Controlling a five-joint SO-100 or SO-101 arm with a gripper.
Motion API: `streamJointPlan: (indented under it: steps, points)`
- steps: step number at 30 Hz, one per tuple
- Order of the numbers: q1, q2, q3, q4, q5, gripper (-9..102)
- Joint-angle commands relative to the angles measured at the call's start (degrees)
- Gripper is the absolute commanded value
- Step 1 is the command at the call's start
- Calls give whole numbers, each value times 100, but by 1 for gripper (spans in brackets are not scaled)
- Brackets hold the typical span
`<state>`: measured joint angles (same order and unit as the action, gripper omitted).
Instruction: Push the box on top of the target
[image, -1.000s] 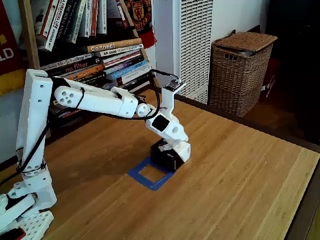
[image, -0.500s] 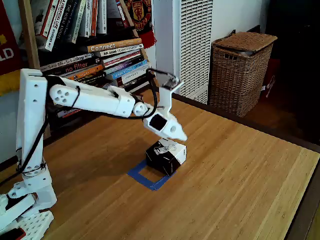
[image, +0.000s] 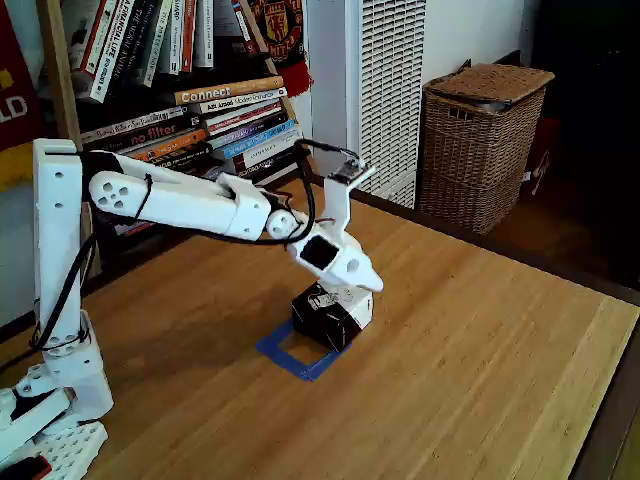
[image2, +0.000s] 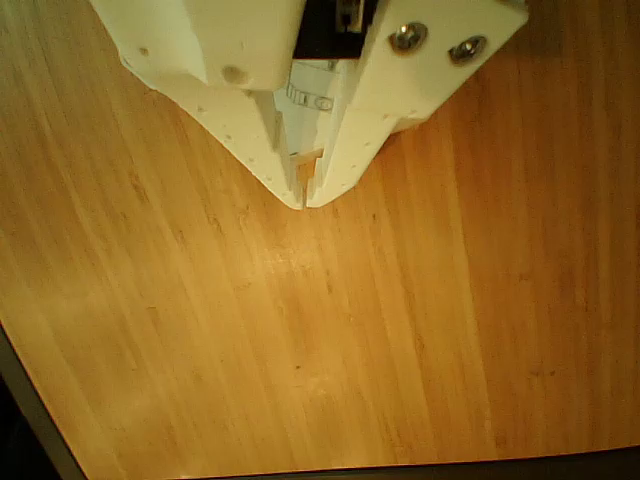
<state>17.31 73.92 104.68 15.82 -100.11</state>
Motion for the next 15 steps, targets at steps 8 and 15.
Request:
streamJointPlan:
  steps: [8,15]
  points:
    - [35,316,44,-35,18,0]
    - [26,387,149,44,-18,0]
